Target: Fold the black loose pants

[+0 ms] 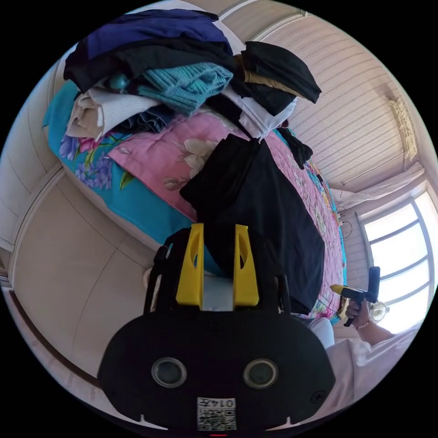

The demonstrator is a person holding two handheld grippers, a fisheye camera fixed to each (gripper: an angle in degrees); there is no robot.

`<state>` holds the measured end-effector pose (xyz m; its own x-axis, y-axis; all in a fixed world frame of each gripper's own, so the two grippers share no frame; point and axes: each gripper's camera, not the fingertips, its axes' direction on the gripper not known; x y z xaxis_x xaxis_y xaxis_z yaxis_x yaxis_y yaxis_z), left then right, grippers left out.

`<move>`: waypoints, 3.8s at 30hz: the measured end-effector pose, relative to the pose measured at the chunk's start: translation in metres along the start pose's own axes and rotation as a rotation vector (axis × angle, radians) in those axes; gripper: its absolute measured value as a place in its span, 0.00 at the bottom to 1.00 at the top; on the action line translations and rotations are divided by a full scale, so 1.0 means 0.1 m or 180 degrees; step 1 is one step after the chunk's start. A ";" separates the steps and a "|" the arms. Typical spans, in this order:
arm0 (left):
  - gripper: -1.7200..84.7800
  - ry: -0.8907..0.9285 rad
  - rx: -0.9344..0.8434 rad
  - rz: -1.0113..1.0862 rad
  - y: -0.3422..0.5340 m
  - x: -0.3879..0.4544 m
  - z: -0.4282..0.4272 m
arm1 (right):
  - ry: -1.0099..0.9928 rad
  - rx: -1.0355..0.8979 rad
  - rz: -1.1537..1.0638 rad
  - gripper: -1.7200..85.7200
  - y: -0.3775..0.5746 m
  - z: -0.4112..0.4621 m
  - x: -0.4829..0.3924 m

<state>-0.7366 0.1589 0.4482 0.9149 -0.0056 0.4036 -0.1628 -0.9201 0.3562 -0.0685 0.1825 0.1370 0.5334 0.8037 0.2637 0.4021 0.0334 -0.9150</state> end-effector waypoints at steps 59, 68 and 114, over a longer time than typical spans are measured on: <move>0.07 -0.0057 -0.0455 0.1563 0.40 2.27 1.20 | 0.0640 0.0838 0.1178 0.07 0.74 -4.16 1.92; 0.07 -0.0074 -0.0628 0.1449 0.40 2.30 1.15 | 0.0500 0.1285 0.1384 0.17 1.01 -4.47 2.18; 0.01 0.0354 -0.0942 0.2398 1.67 5.20 1.40 | 0.1759 0.0306 0.1791 0.03 1.23 -3.48 1.39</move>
<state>-0.2362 -0.0522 0.5998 0.4816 -0.5282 0.6994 -0.8246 -0.5433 0.1576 0.3142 0.0913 0.1673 0.9397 0.3047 -0.1555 -0.0899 -0.2188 -0.9716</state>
